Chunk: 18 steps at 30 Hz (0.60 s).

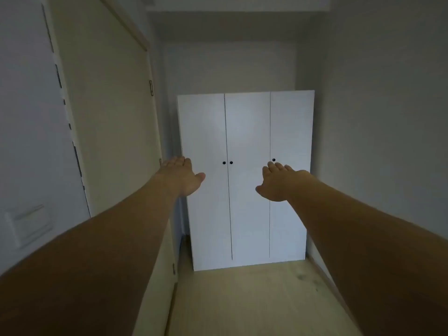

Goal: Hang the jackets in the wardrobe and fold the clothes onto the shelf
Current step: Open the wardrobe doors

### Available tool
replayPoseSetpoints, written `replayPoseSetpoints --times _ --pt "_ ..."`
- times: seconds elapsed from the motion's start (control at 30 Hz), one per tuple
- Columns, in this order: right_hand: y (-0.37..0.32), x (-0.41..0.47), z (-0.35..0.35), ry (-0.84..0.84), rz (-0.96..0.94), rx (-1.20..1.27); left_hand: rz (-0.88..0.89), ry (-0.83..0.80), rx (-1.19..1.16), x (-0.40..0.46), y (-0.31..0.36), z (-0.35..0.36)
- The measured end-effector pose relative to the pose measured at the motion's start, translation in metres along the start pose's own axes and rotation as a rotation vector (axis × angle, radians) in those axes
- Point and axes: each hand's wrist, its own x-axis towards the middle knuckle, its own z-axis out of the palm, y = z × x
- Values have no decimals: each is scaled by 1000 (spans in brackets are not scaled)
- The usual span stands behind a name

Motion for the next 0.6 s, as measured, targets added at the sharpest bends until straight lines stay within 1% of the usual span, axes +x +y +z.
replayPoseSetpoints --times 0.2,0.33,0.47,0.6 --pt "6 15 7 -22 -8 48 28 -11 10 14 9 1" --pt "9 39 13 -53 6 133 41 -16 -16 35 8 5" --pt "9 77 25 -58 -48 178 36 -17 -32 71 -2 20" --pt "1 132 46 -80 -72 197 18 -26 -51 125 -19 42"
